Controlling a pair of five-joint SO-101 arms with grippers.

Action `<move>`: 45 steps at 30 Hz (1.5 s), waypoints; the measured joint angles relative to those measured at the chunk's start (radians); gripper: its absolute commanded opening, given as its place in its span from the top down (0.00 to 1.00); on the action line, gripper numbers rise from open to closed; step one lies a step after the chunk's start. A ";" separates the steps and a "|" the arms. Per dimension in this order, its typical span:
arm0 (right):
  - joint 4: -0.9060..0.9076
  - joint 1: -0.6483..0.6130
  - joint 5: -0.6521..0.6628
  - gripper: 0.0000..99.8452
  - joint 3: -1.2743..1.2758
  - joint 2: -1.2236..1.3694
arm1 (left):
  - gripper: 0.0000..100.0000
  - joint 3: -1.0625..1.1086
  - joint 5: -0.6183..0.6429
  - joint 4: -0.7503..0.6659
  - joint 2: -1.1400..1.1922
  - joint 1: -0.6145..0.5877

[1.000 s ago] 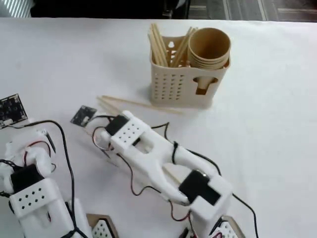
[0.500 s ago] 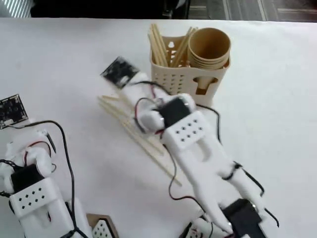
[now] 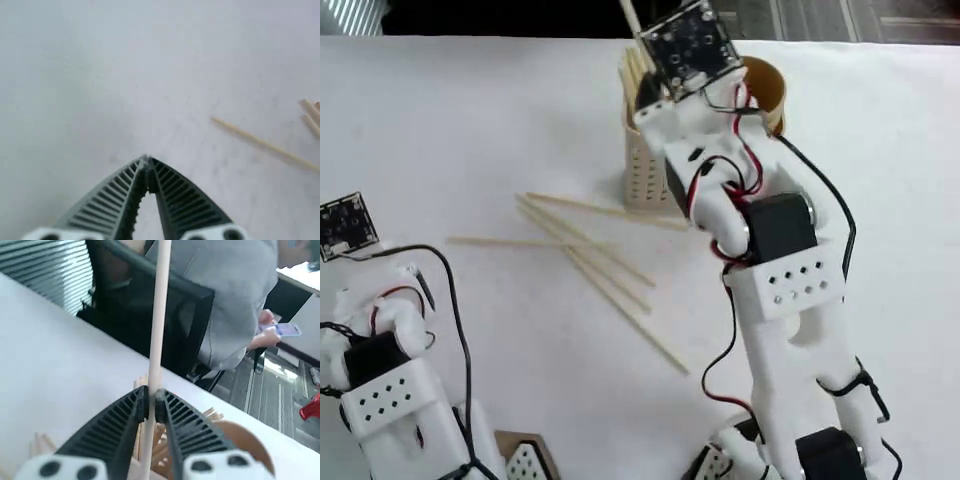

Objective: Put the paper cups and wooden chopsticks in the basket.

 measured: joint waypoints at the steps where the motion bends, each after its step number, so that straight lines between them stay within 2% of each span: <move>1: -0.041 0.011 -0.021 0.98 0.000 0.000 | 0.98 0.000 0.000 0.000 0.000 0.000; 9: -0.399 0.083 -0.161 0.98 0.038 0.017 | 0.98 0.000 0.000 0.000 0.000 0.000; 19: -0.970 0.087 -0.175 0.98 0.442 0.143 | 0.98 0.003 0.000 0.000 0.000 0.000; 22: -1.034 0.087 -0.175 0.97 0.512 0.144 | 0.98 0.003 0.000 0.000 0.000 0.000; 24: -1.036 0.087 -0.175 0.90 0.514 0.146 | 0.98 0.003 0.000 0.000 0.000 0.000; 26: -0.994 0.087 -0.175 0.81 0.500 0.144 | 0.98 0.003 0.000 0.000 0.000 0.000; 28: -0.902 0.087 -0.175 0.77 0.460 0.146 | 0.98 0.003 0.000 0.000 0.000 0.000; 34: -0.381 0.058 -0.167 0.81 0.196 0.146 | 0.98 0.003 0.000 0.000 0.000 0.000; 39: 0.084 -0.080 0.006 0.81 0.052 0.144 | 0.98 0.003 0.000 0.000 0.000 0.000; 42: 0.269 -0.172 0.087 0.81 0.048 0.157 | 0.98 0.003 0.000 0.000 0.000 0.000; 45: 0.339 -0.230 0.110 0.81 0.068 0.192 | 0.98 0.003 0.000 0.000 0.000 0.000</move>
